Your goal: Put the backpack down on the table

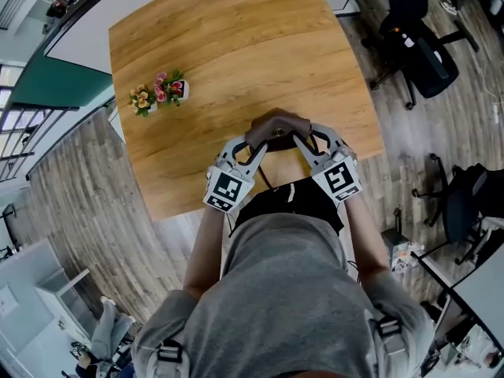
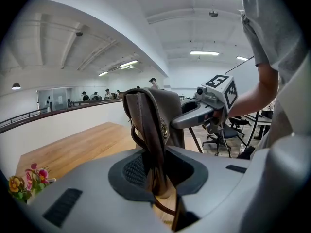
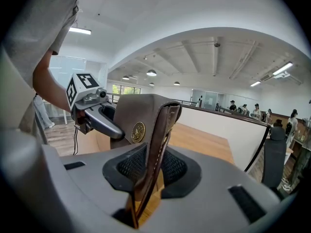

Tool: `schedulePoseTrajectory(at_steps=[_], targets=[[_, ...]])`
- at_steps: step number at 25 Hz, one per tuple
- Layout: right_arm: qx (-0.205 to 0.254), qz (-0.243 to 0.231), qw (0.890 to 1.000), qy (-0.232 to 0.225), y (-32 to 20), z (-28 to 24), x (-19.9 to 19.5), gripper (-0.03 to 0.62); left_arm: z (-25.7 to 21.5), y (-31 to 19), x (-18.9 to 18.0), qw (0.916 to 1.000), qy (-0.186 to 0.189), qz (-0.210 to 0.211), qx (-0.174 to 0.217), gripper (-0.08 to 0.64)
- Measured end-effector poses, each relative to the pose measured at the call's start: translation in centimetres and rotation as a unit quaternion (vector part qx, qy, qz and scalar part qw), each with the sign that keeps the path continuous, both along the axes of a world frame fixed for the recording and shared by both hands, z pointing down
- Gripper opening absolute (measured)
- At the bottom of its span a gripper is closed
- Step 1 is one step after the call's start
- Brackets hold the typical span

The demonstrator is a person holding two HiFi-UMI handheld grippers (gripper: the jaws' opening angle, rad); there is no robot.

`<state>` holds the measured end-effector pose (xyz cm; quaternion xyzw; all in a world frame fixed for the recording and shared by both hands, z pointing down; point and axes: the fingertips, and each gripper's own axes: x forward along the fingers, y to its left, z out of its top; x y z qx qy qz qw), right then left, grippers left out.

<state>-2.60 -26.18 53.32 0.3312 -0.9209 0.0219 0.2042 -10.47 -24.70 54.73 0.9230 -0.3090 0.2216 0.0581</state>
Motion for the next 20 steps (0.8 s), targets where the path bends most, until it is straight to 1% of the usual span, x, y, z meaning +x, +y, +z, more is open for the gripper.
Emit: schedulePoseTrajectory(at_steps=[5,15,20], targets=[[0.004,-0.014,1.0,0.016,-0.5,1.2,-0.1,0.084,1.5,-0.4,0.0,0.9999,-0.007,-0.001,-0.01,0.087],[-0.005,-0.025,0.999,0.029,-1.9,3.7,-0.3,0.084,4.1,-1.6,-0.1,0.9995,-0.012,-0.009,-0.028,0.089],[-0.007,-0.031,0.998,0.046,-2.1,5.4,-0.2,0.086,5.6,-1.8,-0.1,0.9991,-0.015,-0.012,-0.039,0.091]])
